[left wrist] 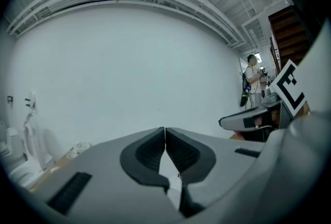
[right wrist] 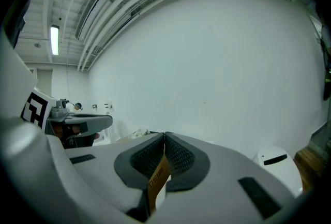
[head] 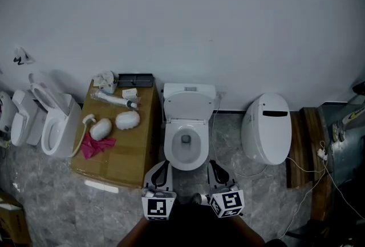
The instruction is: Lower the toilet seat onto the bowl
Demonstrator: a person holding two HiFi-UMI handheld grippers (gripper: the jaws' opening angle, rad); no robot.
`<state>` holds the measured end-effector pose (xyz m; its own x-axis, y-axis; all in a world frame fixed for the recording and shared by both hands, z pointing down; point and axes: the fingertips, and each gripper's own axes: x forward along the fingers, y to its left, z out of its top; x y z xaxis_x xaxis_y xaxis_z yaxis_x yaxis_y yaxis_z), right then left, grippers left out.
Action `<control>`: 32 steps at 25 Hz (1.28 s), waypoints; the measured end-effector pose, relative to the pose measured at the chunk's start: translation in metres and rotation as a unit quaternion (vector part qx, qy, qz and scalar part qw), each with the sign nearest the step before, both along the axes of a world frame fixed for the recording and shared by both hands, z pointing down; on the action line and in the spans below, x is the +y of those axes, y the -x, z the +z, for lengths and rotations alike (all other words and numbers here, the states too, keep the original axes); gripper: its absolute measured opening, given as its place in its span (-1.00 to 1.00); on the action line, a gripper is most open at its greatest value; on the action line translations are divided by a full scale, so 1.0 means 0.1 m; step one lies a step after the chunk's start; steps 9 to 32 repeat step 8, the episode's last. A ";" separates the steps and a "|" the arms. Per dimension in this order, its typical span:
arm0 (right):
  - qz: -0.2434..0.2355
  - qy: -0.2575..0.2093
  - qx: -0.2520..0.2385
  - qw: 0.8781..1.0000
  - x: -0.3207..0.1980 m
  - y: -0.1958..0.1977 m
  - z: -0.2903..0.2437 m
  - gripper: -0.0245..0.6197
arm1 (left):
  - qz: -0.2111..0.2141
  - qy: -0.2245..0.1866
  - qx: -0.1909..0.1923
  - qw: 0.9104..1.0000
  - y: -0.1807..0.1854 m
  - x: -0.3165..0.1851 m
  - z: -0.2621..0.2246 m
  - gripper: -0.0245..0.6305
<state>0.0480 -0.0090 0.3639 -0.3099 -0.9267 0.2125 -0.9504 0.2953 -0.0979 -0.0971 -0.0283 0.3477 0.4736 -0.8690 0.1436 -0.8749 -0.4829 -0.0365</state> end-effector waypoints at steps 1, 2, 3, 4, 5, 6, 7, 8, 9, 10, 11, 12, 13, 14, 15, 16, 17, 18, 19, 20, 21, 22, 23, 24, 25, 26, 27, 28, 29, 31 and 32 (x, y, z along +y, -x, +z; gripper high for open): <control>0.000 0.000 0.000 1.000 -0.01 0.01 0.00 -0.83 | -0.001 -0.001 0.002 1.000 0.01 0.00 0.00 -0.89; 0.000 -0.001 0.001 1.000 -0.01 0.01 0.00 -0.83 | -0.002 0.005 0.001 1.000 0.02 0.00 0.02 -0.89; -0.001 -0.002 0.003 1.000 -0.02 0.02 -0.01 -0.83 | -0.004 0.014 -0.002 1.000 0.03 0.00 0.04 -0.89; -0.001 -0.002 0.004 1.000 -0.02 0.03 -0.01 -0.83 | -0.004 0.017 -0.004 1.000 0.04 0.01 0.05 -0.89; 0.000 -0.003 0.005 1.000 -0.02 0.03 -0.01 -0.83 | -0.003 0.016 -0.004 1.000 0.05 0.00 0.04 -0.89; 0.000 -0.003 0.006 1.000 -0.01 0.04 -0.01 -0.83 | -0.003 0.017 -0.004 1.000 0.05 0.01 0.03 -0.89; 0.000 -0.002 0.007 1.000 -0.01 0.05 -0.01 -0.83 | -0.003 0.021 -0.004 1.000 0.06 0.01 0.04 -0.89; 0.000 -0.002 0.007 1.000 -0.01 0.06 -0.01 -0.83 | -0.004 0.025 -0.004 1.000 0.07 0.02 0.04 -0.89; 0.000 -0.002 0.007 1.000 -0.01 0.06 -0.01 -0.83 | -0.004 0.025 -0.004 1.000 0.07 0.02 0.04 -0.89; 0.000 -0.002 0.007 1.000 -0.01 0.06 -0.01 -0.83 | -0.004 0.025 -0.004 1.000 0.07 0.02 0.04 -0.89; 0.000 -0.002 0.007 1.000 -0.01 0.06 -0.01 -0.83 | -0.004 0.025 -0.004 1.000 0.07 0.02 0.04 -0.89; 0.000 -0.002 0.007 1.000 -0.01 0.06 -0.01 -0.83 | -0.004 0.025 -0.004 1.000 0.07 0.02 0.04 -0.89; 0.000 -0.002 0.007 1.000 -0.01 0.06 -0.01 -0.83 | -0.004 0.025 -0.004 1.000 0.07 0.02 0.04 -0.89; 0.000 -0.002 0.007 1.000 -0.01 0.06 -0.01 -0.83 | -0.004 0.025 -0.004 1.000 0.07 0.02 0.04 -0.89; 0.000 -0.002 0.007 1.000 -0.01 0.06 -0.01 -0.83 | -0.004 0.025 -0.004 1.000 0.07 0.02 0.04 -0.89; 0.000 -0.002 0.007 1.000 -0.01 0.06 -0.01 -0.83 | -0.004 0.025 -0.004 1.000 0.07 0.02 0.04 -0.89; 0.000 -0.002 0.007 1.000 -0.01 0.06 -0.01 -0.83 | -0.004 0.025 -0.004 1.000 0.07 0.02 0.04 -0.89; 0.000 -0.002 0.007 1.000 -0.01 0.06 -0.01 -0.83 | -0.004 0.025 -0.004 1.000 0.07 0.02 0.04 -0.89; 0.000 -0.002 0.007 1.000 -0.01 0.06 -0.01 -0.83 | -0.004 0.025 -0.004 1.000 0.07 0.02 0.04 -0.89; 0.000 -0.002 0.007 1.000 -0.01 0.06 -0.01 -0.83 | -0.004 0.025 -0.004 1.000 0.07 0.02 0.04 -0.89; 0.000 -0.002 0.007 1.000 -0.01 0.06 -0.01 -0.83 | -0.004 0.025 -0.004 1.000 0.07 0.02 0.04 -0.89; 0.000 -0.002 0.007 1.000 -0.01 0.06 -0.01 -0.83 | -0.004 0.025 -0.004 1.000 0.07 0.02 0.04 -0.89; 0.000 -0.002 0.007 1.000 -0.01 0.06 -0.01 -0.83 | -0.004 0.025 -0.004 1.000 0.07 0.02 0.04 -0.89; 0.000 -0.002 0.007 1.000 -0.01 0.06 -0.01 -0.83 | -0.004 0.025 -0.004 1.000 0.07 0.02 0.04 -0.89; 0.000 -0.002 0.007 1.000 -0.01 0.06 -0.01 -0.83 | -0.004 0.025 -0.004 1.000 0.07 0.02 0.04 -0.89; 0.000 -0.002 0.007 1.000 -0.01 0.06 -0.01 -0.83 | -0.004 0.025 -0.004 1.000 0.07 0.02 0.04 -0.89; 0.000 -0.002 0.007 1.000 -0.01 0.06 -0.01 -0.83 | -0.004 0.025 -0.004 1.000 0.07 0.02 0.04 -0.89; 0.000 -0.002 0.007 1.000 -0.01 0.06 -0.01 -0.83 | -0.004 0.025 -0.004 1.000 0.07 0.02 0.04 -0.89; 0.000 -0.002 0.007 1.000 -0.01 0.06 -0.01 -0.83 | -0.004 0.025 -0.004 1.000 0.07 0.02 0.04 -0.89; 0.000 -0.002 0.007 1.000 -0.01 0.06 -0.01 -0.83 | -0.004 0.025 -0.004 1.000 0.07 0.02 0.04 -0.89; 0.000 -0.002 0.007 1.000 -0.01 0.06 -0.01 -0.83 | -0.004 0.025 -0.004 1.000 0.07 0.02 0.04 -0.89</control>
